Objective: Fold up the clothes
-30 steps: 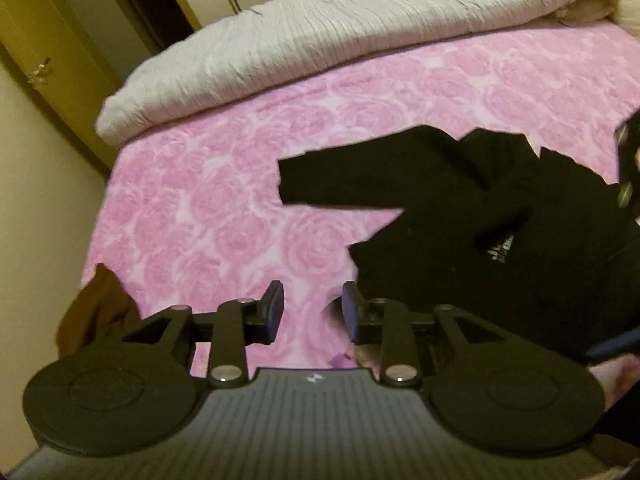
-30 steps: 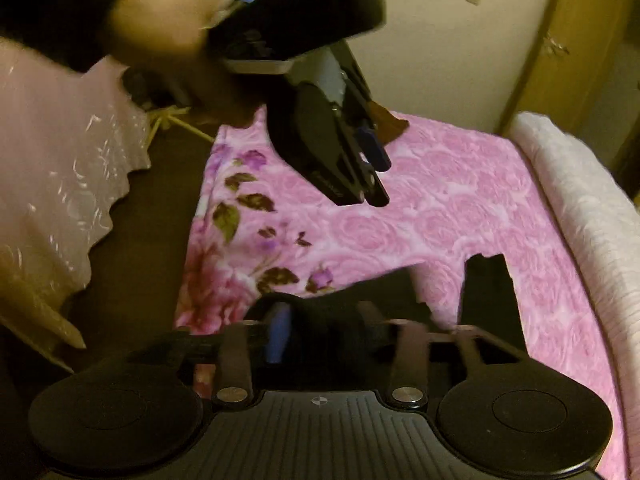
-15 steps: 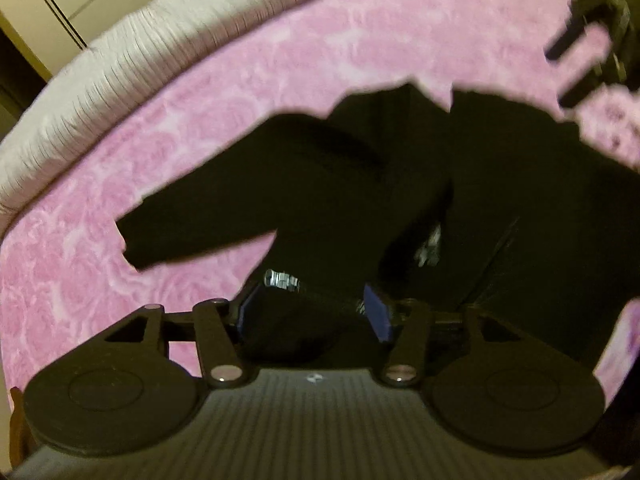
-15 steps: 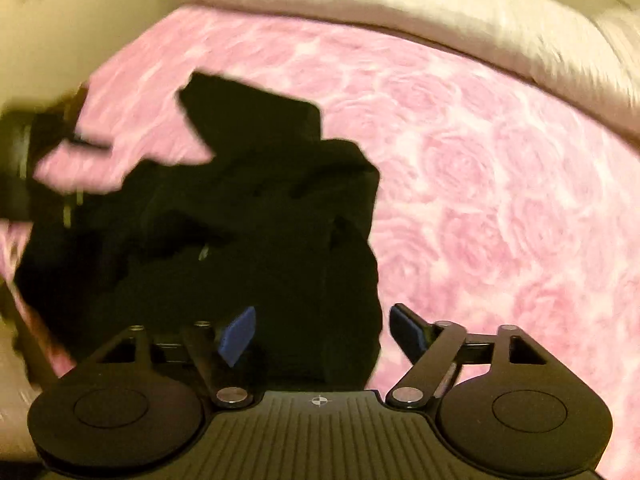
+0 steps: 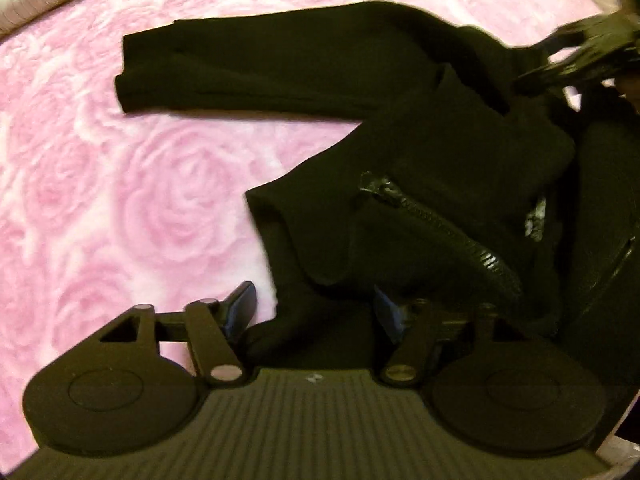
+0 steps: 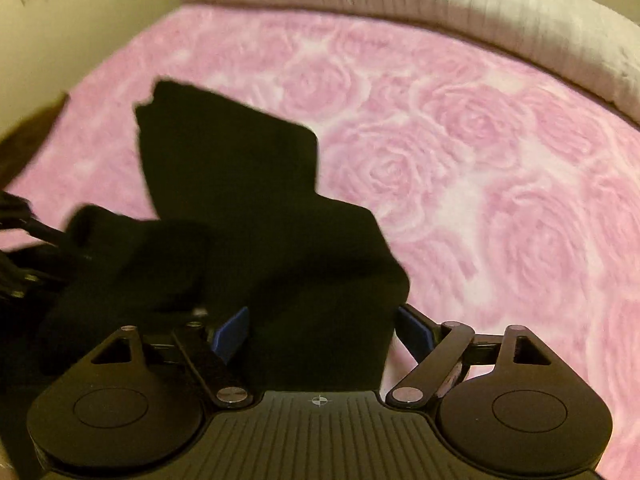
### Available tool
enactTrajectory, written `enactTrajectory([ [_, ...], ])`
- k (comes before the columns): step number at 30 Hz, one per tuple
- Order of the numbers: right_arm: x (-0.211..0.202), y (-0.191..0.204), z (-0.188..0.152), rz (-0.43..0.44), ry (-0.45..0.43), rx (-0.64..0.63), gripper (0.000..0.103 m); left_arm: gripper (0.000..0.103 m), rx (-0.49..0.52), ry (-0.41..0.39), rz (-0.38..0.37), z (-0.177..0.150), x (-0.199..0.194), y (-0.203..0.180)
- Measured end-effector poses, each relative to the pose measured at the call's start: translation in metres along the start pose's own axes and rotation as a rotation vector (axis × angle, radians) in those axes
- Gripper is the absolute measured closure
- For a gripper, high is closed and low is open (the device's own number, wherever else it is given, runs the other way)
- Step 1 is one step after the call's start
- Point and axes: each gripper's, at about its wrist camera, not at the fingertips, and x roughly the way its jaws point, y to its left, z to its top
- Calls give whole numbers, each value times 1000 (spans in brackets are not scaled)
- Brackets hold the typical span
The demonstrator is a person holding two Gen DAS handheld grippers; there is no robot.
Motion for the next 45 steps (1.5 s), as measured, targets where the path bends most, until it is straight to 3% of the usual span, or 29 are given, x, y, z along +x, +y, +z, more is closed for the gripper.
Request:
enactTrajectory([
  [1,8,-7,0,28,19,45,29,77,8,-2,-5,0,-3,-3],
  [2,12,-15,-1,71,20,112,66,83,19,-3,-3,1,-7,-8],
  [3,10,-22,-2,97,9,167,83,89,26,-15,1,3,-14,-12],
  [4,5,-27,-4,111,-3,211,90,90,31,-31,5,6,-21,-17],
  [6,-22,-29,-9,85,-45,206,95,90,40,-64,14,12,-37,-26],
  [9,-93,-45,-24,-23,-143,237,97,90,29,-141,20,29,-64,-39],
  [13,-195,-74,-76,-246,-207,350,98,90,65,-264,-52,86,-83,-75],
  [15,-235,-86,-113,-377,-212,431,98,90,111,-310,-98,118,-83,-101],
  [18,-270,-108,-171,-580,-178,580,97,90,214,-312,-139,156,-57,-146],
  [21,-277,-124,-204,-675,-79,698,92,90,279,-285,-134,173,-31,-171],
  [23,-282,-113,-204,-651,-127,625,87,90,286,-279,-123,174,-24,-174],
  [25,-272,-96,-187,-509,-221,486,62,90,276,-283,-121,172,-26,-170],
  [26,-260,-90,-176,-416,-250,421,34,90,271,-288,-121,171,-29,-165],
  [27,-246,-86,-165,-336,-262,359,21,90,273,-295,-124,169,-32,-162],
  [30,-196,-80,-133,-166,-265,186,20,90,284,-318,-136,166,-44,-153],
  [35,-95,-92,-98,102,-117,41,22,90,278,-341,-148,155,-60,-150],
  [36,-86,-96,-94,175,-92,48,54,90,276,-346,-151,153,-63,-150],
  [37,-86,-99,-90,198,-83,70,71,90,275,-351,-153,151,-66,-149],
  [38,-90,-102,-88,193,-79,96,86,90,263,-358,-151,153,-70,-149],
  [39,-100,-105,-84,173,-91,120,90,91,248,-374,-150,158,-76,-149],
  [41,-135,-105,-70,137,-144,146,91,90,221,-418,-152,173,-90,-147],
  [45,-197,-111,-28,45,-246,69,92,90,225,-524,-130,233,-110,-136],
])
